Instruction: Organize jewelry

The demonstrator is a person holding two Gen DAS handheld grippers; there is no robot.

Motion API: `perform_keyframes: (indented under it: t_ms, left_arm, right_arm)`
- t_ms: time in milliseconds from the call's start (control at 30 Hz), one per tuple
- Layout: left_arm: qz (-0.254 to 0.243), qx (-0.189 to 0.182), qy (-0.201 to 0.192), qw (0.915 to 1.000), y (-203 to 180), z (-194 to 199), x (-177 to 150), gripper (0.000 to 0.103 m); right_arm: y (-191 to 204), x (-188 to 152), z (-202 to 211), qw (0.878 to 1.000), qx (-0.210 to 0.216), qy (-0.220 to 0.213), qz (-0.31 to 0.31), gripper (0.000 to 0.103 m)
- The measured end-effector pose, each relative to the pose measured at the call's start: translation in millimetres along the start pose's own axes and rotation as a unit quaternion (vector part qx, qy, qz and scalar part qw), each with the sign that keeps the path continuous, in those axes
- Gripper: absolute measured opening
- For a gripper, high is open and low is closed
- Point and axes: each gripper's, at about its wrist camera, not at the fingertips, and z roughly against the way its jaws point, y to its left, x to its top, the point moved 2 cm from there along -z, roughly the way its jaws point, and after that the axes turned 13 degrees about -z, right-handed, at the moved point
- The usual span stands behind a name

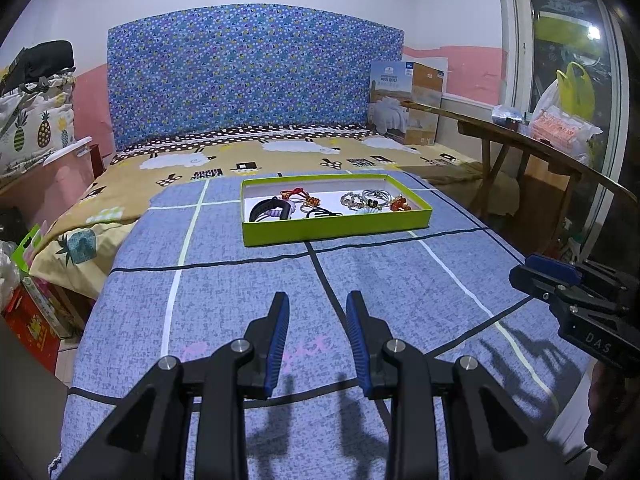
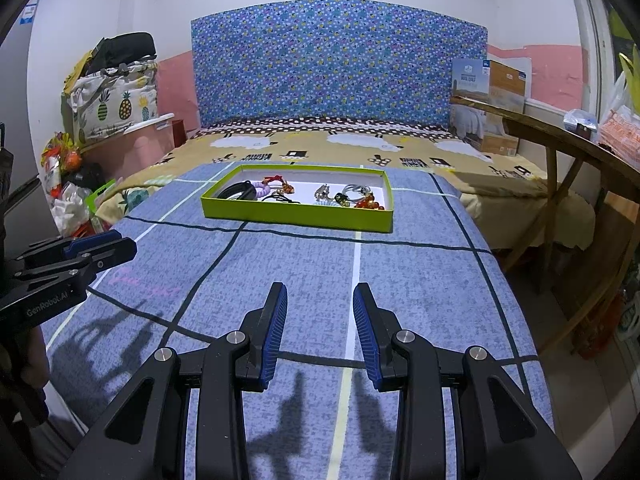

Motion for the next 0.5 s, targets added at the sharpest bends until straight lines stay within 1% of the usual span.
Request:
perform_keyframes:
  t_ms: [500]
  left_arm:
    - [-0.009, 0.004, 0.003, 0.9999, -2.6, -3.8, -4.7, 0.031]
  right_arm:
    - [0.8, -1.9, -3.8, 1.0, 0.0, 0.005, 0.001, 0.035]
